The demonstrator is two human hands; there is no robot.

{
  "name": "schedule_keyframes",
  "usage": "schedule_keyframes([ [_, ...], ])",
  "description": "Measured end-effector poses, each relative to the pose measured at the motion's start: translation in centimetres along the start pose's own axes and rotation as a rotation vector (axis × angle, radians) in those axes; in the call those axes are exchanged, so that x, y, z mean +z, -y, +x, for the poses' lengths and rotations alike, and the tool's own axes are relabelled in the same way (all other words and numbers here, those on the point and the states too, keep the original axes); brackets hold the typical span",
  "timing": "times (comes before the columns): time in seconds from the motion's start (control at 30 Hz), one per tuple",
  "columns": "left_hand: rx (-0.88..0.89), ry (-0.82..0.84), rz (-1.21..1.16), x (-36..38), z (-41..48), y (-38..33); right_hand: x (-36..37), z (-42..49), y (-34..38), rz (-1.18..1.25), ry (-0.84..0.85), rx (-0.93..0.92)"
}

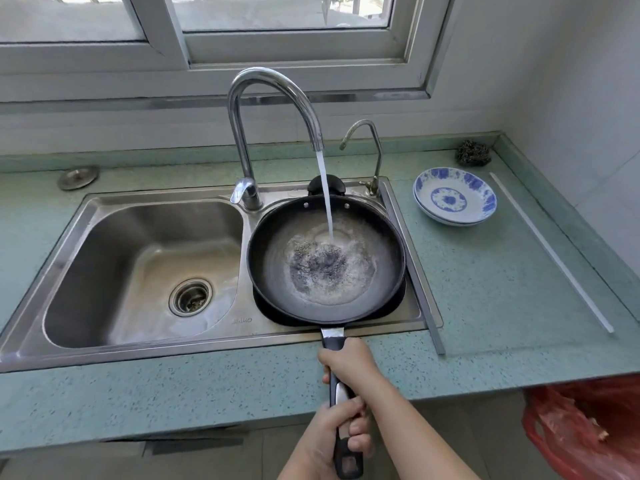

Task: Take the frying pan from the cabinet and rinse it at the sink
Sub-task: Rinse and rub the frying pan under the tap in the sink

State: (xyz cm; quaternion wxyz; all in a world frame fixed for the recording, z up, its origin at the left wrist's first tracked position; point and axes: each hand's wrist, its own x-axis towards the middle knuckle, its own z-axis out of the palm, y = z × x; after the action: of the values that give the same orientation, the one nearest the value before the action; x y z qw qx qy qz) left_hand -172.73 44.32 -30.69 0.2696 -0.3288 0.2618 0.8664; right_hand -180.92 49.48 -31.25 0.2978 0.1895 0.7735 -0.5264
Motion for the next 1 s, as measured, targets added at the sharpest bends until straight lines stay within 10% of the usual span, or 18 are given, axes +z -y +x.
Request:
schedule_keyframes([
  [0.4, 0.212, -0.117, 0.653, -1.6, -0.3, 0.0, -0.7, -0.7, -1.2, 0.043, -0.005, -0.042],
  [1.0, 0.929, -0.519, 1.592, -3.5, -5.0, -4.1, -2.7, -4.7, -0.7, -0.601, -0.289, -0.568],
])
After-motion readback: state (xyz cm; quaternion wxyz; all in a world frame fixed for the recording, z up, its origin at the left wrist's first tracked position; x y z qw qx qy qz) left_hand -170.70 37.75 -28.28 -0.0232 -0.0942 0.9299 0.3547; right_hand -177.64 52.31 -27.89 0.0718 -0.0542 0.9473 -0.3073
